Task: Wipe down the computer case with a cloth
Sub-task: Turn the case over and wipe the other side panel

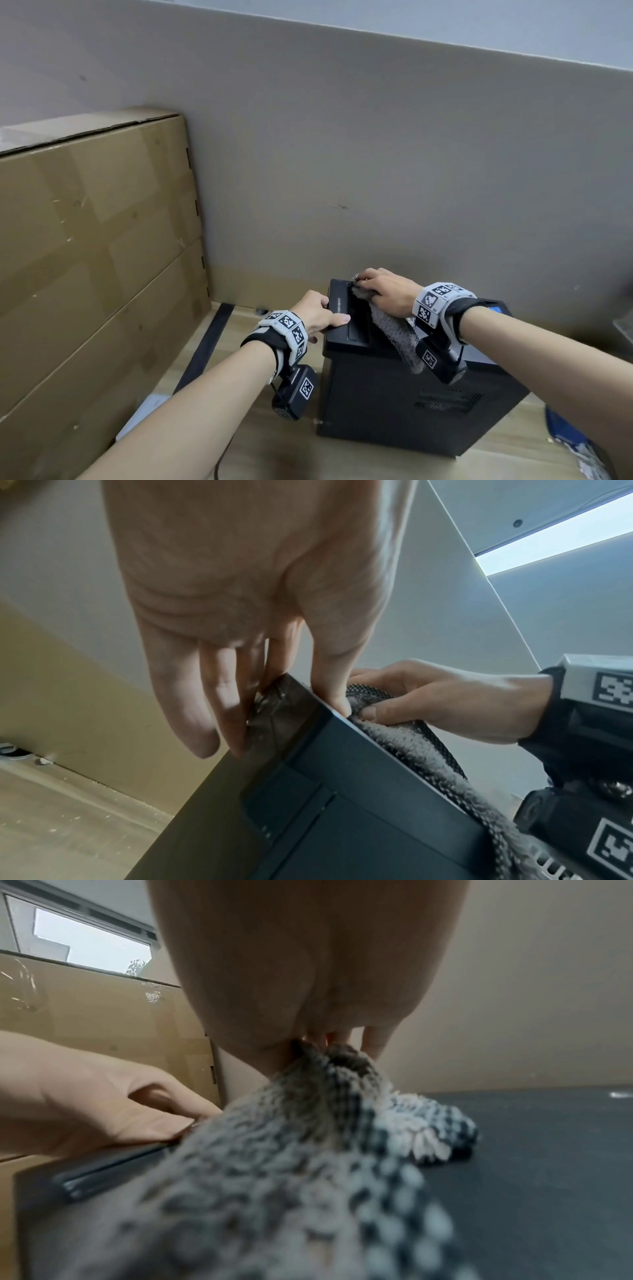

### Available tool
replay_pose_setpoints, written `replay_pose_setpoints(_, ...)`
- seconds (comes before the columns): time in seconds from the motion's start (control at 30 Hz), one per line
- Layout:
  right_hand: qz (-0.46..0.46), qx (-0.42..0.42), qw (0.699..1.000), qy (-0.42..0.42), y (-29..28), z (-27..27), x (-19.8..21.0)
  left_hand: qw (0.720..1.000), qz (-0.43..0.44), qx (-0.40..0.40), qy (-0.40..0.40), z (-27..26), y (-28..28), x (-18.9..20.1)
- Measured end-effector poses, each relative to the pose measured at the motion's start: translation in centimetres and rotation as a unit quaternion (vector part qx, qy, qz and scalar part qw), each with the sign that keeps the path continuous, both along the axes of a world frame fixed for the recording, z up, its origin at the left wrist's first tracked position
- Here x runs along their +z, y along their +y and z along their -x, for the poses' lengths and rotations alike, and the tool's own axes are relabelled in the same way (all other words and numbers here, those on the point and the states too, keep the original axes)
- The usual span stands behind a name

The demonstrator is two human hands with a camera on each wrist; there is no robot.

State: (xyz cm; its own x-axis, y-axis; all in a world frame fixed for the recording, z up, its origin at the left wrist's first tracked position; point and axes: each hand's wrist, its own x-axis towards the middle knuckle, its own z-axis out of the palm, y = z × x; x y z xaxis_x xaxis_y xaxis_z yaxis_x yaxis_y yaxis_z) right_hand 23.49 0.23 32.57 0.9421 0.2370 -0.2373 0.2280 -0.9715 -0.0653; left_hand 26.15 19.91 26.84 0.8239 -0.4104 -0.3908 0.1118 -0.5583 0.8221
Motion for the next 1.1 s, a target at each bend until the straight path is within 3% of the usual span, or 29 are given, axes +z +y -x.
replay_pose_setpoints(0.23,-0.046,0.029,0.998,0.006,0.8,-0.4,-0.1,1.0,0.011,0.0,-0.006,0.4,0.1,0.1)
replay_pose_setpoints(0.43,0.058,0.019,0.998,0.005,0.6,1.0,0.4,1.0,0.01,-0.007,-0.008,0.3,-0.2,0.4)
replay_pose_setpoints(0.6,0.074,-0.003,0.997,0.012,0.6,1.3,1.6,1.0,0.017,-0.008,-0.001,0.6,0.1,0.5)
replay_pose_setpoints(0.83,-0.014,-0.017,0.998,0.059,1.6,-0.5,0.3,1.0,0.013,-0.012,-0.007,0.6,0.1,0.7)
replay_pose_setpoints(1.1,0.072,-0.059,0.995,0.027,-1.0,1.6,1.3,1.0,0.008,-0.005,0.007,0.8,-0.1,1.5)
